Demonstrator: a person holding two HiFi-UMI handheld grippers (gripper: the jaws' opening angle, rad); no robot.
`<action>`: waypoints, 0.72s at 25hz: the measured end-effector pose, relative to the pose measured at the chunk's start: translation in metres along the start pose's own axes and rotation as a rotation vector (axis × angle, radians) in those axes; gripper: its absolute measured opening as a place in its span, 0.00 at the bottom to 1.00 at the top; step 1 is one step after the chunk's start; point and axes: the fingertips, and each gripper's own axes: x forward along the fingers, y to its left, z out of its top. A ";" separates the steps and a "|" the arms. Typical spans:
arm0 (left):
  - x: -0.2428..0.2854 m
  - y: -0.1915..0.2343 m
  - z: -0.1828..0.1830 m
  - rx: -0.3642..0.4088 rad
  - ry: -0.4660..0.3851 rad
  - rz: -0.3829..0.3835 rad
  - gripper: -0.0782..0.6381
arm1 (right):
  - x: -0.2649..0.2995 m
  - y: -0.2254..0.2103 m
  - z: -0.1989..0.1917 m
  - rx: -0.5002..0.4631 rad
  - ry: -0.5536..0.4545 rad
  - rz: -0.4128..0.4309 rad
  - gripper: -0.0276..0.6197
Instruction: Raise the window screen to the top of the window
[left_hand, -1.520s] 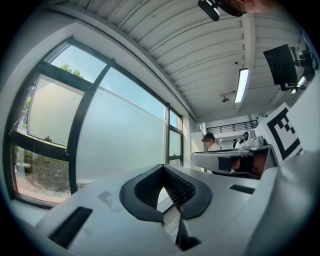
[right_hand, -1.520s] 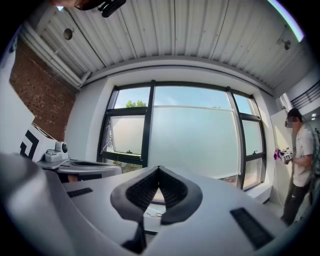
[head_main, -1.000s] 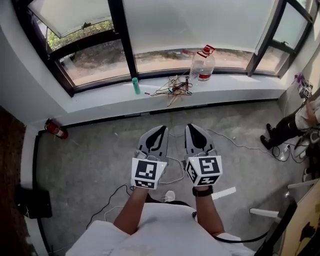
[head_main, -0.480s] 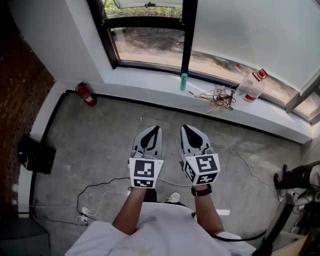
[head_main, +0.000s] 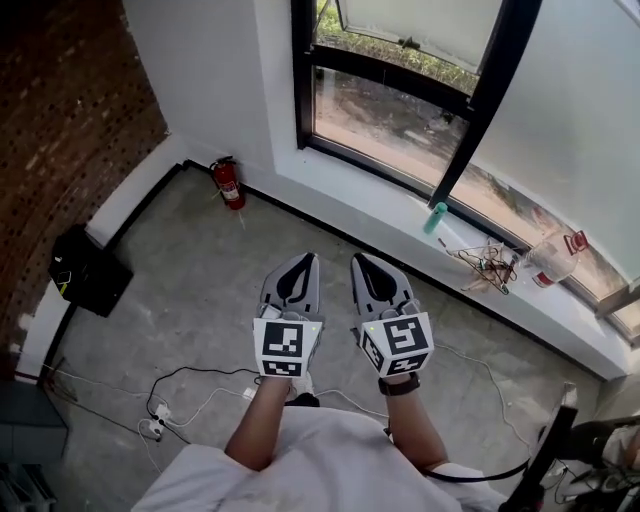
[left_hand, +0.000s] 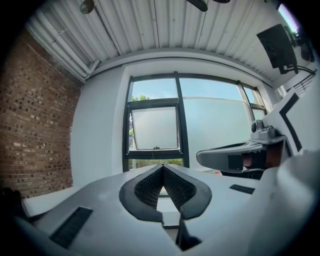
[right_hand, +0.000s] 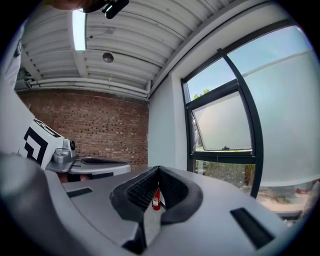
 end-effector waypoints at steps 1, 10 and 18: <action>0.003 0.017 -0.001 0.001 0.002 0.012 0.10 | 0.017 0.005 0.001 -0.001 0.002 0.010 0.03; 0.016 0.124 -0.041 -0.083 0.043 0.074 0.10 | 0.110 0.050 -0.024 0.002 0.051 0.084 0.03; 0.081 0.147 -0.056 -0.102 0.034 0.061 0.10 | 0.195 0.008 -0.035 0.012 0.030 0.107 0.03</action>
